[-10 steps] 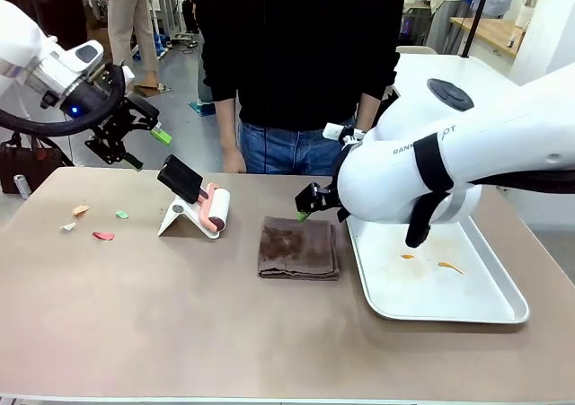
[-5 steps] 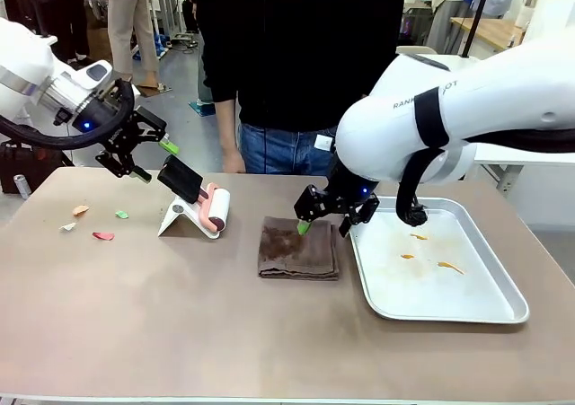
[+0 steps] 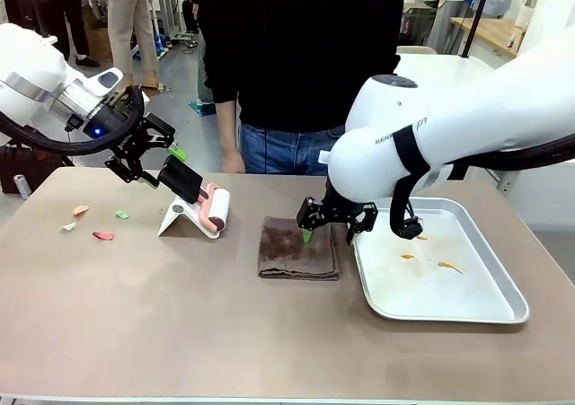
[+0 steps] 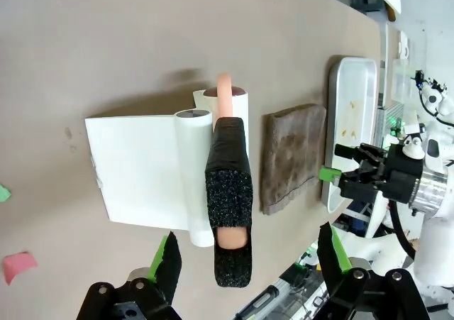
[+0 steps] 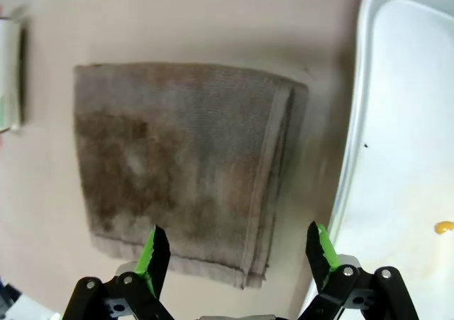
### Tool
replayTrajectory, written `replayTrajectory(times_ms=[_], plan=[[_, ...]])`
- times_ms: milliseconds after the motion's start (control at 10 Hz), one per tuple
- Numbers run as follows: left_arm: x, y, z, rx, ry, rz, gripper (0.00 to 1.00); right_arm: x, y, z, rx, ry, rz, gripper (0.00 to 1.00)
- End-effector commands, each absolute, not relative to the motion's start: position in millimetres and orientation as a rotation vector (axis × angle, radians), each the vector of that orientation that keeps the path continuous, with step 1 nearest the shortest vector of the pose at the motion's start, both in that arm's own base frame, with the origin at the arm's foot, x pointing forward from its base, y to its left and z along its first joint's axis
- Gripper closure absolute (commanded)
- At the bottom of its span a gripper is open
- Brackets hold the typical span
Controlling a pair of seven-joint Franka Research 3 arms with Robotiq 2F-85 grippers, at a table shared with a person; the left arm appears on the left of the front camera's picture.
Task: Clean the surface of the table.
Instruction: Hold the Lint Roller with your left hand and the towel with your right hand.
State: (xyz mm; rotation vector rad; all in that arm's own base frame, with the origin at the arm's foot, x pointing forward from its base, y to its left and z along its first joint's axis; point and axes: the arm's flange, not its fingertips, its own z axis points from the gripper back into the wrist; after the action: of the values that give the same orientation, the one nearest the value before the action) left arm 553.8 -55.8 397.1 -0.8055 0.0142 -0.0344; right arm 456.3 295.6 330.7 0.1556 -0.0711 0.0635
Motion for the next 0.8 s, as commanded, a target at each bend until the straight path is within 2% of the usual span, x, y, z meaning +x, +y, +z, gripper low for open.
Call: replayTrajectory(times_ms=[0, 700], plan=[[553.4, -57.4, 395.1, -0.793, -0.006, -0.036, 0.0, 463.2, 313.4, 325.2, 0.099, -0.09, 0.0, 0.0], [557.2, -53.2, 382.7, -0.79, -0.011, -0.058, 0.0, 470.3, 325.7, 301.4, 0.06, -0.094, -0.039, 0.0]])
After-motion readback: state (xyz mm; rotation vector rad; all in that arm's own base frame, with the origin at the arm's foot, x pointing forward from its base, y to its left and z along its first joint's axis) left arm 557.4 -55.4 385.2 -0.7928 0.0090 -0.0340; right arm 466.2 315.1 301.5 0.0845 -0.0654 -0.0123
